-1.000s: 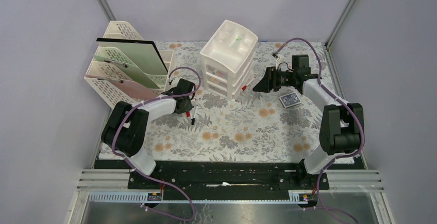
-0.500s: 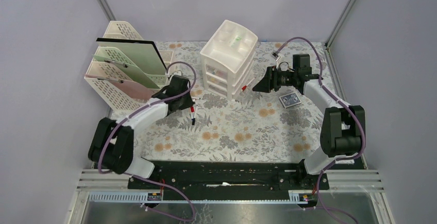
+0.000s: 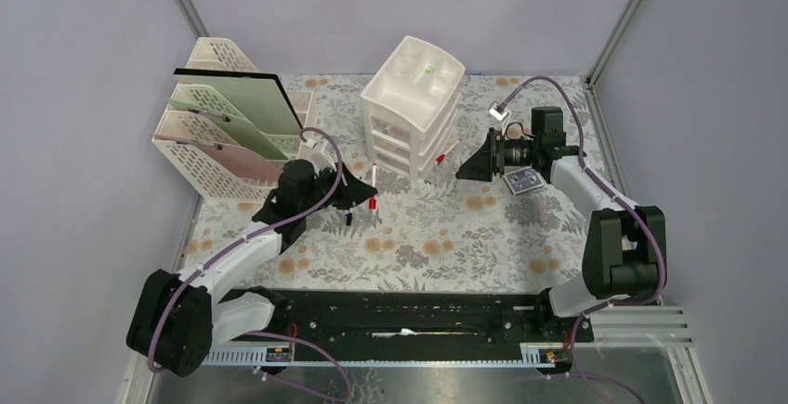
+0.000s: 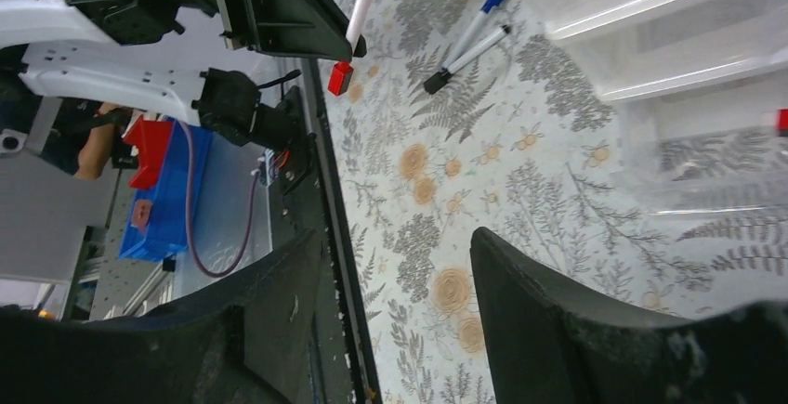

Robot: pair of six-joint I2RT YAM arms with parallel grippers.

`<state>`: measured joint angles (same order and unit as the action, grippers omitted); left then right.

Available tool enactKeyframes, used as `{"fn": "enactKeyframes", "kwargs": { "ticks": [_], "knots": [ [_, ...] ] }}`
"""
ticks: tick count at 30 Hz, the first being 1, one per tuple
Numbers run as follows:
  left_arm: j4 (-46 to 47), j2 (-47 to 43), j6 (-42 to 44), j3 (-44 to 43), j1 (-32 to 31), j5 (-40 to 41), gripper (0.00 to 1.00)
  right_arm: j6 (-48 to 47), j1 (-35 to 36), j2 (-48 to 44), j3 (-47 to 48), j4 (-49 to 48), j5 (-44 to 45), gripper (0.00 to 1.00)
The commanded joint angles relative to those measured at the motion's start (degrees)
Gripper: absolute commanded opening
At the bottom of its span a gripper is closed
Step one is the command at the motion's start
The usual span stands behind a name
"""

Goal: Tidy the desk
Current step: Pick up the stationery from the center of the board, then place the stationery in the drawer.

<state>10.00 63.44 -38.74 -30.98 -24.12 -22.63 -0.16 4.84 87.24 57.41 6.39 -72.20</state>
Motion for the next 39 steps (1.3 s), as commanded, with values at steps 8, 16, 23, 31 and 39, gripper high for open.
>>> {"fn": "enactKeyframes", "kwargs": {
  "ticks": [8,16,23,31,39],
  "knots": [
    [19.39,3.76,-1.31,-5.17,-9.66,-7.35,0.0,14.78,3.77,-4.97,-4.04,-17.13,-7.68,0.7],
    [25.89,9.3,-7.0,-9.0,-16.11,4.47,0.0,32.44,4.98,-5.33,-6.84,-33.45,-4.71,0.74],
    [29.66,14.51,-9.58,-11.82,-19.87,7.6,0.0,40.28,6.24,-3.91,-6.6,-39.86,-1.98,0.72],
    [30.12,18.7,-9.5,-14.97,-20.97,6.86,0.0,43.23,7.61,-2.44,-5.99,-41.19,-0.84,0.63],
    [30.73,20.64,-9.99,-15.95,-21.23,4.95,0.01,43.24,8.08,-1.68,-5.47,-41.17,-0.96,0.36]
  ]
}}
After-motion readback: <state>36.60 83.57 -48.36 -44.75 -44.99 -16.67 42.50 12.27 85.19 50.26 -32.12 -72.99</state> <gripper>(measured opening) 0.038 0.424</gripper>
